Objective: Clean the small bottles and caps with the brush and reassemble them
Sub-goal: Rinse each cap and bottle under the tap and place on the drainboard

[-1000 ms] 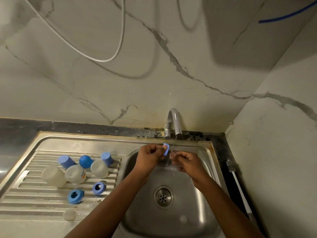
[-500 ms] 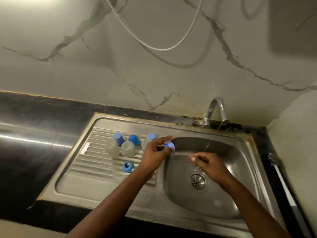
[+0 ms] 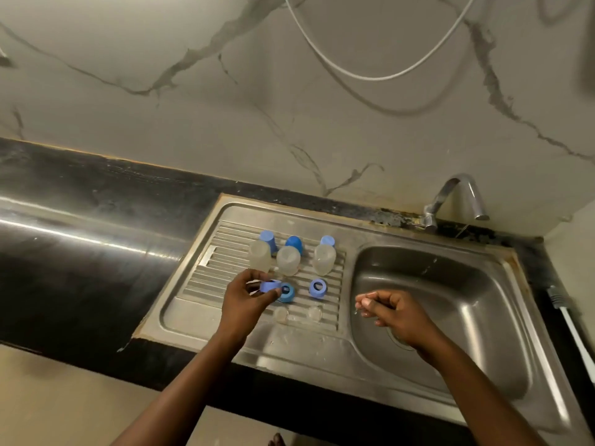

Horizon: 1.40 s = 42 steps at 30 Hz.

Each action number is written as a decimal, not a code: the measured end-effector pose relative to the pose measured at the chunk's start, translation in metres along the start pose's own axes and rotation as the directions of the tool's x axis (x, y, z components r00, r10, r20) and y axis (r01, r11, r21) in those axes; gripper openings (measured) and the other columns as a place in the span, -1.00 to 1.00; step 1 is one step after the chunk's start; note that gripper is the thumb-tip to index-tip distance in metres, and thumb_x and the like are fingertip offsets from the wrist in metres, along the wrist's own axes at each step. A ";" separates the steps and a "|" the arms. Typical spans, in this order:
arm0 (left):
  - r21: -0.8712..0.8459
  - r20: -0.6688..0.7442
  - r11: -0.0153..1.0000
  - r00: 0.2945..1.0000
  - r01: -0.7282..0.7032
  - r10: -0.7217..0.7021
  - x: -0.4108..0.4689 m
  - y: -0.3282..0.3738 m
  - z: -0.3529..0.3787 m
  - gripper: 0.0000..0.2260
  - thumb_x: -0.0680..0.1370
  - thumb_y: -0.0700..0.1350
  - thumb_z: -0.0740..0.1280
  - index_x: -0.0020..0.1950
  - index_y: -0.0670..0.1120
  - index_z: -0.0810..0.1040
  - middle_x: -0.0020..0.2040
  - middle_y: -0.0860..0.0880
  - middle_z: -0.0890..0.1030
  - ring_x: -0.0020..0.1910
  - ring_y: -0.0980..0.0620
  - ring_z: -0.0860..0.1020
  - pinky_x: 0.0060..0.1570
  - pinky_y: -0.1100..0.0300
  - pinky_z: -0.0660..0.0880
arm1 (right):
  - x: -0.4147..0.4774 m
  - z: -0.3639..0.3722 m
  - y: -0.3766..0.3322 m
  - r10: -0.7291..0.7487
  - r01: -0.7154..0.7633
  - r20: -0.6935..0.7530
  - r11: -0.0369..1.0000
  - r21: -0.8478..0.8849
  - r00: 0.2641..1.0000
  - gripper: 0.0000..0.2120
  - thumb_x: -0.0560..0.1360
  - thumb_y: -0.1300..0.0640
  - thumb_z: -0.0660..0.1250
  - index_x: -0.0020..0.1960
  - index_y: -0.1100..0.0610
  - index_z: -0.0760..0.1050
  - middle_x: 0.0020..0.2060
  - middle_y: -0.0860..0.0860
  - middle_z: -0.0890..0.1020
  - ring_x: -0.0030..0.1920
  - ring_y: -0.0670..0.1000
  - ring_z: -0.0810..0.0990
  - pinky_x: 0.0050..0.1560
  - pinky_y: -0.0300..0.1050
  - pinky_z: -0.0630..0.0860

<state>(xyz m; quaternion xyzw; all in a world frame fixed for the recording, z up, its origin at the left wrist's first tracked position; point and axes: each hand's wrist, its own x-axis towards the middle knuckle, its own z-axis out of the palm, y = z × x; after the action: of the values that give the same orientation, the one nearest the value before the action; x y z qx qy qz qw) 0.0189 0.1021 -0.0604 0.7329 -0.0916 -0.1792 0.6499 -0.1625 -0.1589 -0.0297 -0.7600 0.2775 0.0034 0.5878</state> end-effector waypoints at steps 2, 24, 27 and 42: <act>0.044 -0.028 0.999 1.000 -0.005 0.007 0.005 -0.013 -0.013 -0.77 0.42 -0.30 0.62 -0.04 -0.15 0.63 -0.03 -0.04 0.76 0.02 0.02 0.72 0.04 0.12 0.65 | -0.001 0.009 -0.003 -0.003 0.003 0.001 1.000 -0.005 1.000 -0.85 0.64 0.14 0.37 0.12 0.03 0.71 -0.03 -0.06 0.77 0.02 -0.03 0.74 0.02 -0.10 0.58; 0.554 0.038 0.783 0.948 -0.282 0.315 0.034 -0.048 -0.025 -0.70 0.40 -0.05 0.66 -0.13 0.08 0.53 0.01 0.17 0.49 0.08 0.03 0.45 0.00 0.07 0.49 | -0.015 0.002 0.007 0.055 -0.055 0.000 0.998 -0.012 0.998 -0.84 0.64 0.11 0.37 0.14 0.02 0.71 0.02 -0.10 0.76 0.05 -0.05 0.73 0.05 -0.08 0.59; 0.474 0.100 0.796 0.921 -0.377 0.377 0.027 -0.024 -0.002 -0.72 0.45 0.01 0.64 -0.08 0.10 0.54 0.04 0.21 0.51 0.10 0.07 0.48 -0.07 0.08 0.54 | -0.011 -0.008 0.008 0.061 -0.061 -0.003 0.998 0.028 0.998 -0.85 0.63 0.11 0.39 0.13 0.03 0.72 0.04 -0.08 0.76 0.07 -0.01 0.73 0.03 -0.08 0.57; 0.360 0.392 0.820 0.870 -0.445 0.300 -0.003 0.014 0.174 -0.83 0.49 -0.08 0.59 -0.14 0.09 0.62 -0.13 0.13 0.65 -0.08 0.06 0.63 -0.19 0.14 0.57 | 0.014 -0.095 0.103 0.173 -0.173 -0.124 0.985 0.008 0.977 -0.89 0.53 0.21 0.50 0.05 0.09 0.75 -0.11 -0.06 0.77 -0.09 -0.10 0.73 -0.06 -0.18 0.59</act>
<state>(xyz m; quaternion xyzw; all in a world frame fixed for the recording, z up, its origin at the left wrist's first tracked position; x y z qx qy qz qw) -0.0486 -0.0585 -0.0622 0.7887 -0.3764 -0.1369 0.4664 -0.2250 -0.2660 -0.0969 -0.7325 0.3786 0.0078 0.5657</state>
